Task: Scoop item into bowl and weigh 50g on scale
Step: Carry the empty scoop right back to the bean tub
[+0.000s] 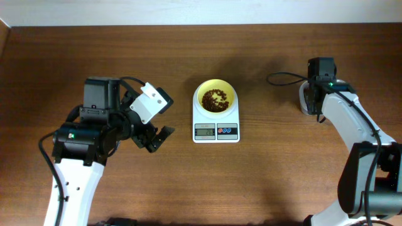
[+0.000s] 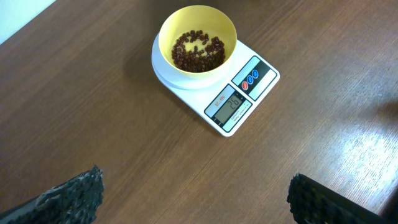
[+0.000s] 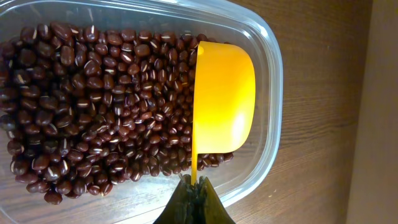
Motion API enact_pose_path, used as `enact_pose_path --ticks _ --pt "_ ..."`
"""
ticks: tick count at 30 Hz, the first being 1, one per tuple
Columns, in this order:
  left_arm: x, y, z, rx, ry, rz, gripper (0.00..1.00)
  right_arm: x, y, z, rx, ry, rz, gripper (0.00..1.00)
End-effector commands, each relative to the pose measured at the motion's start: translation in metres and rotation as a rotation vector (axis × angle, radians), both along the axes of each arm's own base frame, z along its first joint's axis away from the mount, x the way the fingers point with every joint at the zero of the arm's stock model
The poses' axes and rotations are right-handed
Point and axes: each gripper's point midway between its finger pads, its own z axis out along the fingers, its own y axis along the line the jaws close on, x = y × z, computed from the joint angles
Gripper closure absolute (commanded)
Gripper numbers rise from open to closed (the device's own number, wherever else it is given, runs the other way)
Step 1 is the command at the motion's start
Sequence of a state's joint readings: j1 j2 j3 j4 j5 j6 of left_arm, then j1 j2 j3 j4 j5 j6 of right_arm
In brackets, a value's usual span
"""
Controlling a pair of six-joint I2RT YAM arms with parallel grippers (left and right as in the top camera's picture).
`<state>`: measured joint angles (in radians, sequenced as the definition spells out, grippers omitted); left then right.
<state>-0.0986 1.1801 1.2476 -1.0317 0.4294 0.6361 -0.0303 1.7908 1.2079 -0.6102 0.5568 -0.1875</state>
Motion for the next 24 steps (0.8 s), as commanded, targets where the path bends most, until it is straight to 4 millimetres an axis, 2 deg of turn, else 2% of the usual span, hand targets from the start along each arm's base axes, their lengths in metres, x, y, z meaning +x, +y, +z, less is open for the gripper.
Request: enact_pose_path --ticks 1,5,8,15,20,24 --pt "0.002 0.001 0.007 0.006 -0.026 -0.008 0.01 0.000 -0.001 -0.003 0.006 0.012 -0.003 0.96" --pt "0.002 0.001 0.007 0.006 -0.026 -0.008 0.01 -0.002 0.037 -0.023 0.247 0.033 0.050 0.96" --pt "0.002 0.001 0.007 0.006 -0.026 -0.008 0.01 -0.004 0.049 -0.027 0.329 0.025 0.030 0.96" --pt "0.002 0.001 0.007 0.006 -0.026 -0.008 0.01 -0.001 0.055 -0.025 0.390 -0.021 -0.036 0.96" --pt "0.002 0.001 0.007 0.006 -0.026 -0.008 0.01 0.006 0.073 -0.015 0.503 -0.051 0.003 0.96" --pt "0.002 0.001 0.007 0.006 -0.026 -0.008 0.01 0.005 0.068 -0.015 0.597 -0.075 -0.054 0.96"
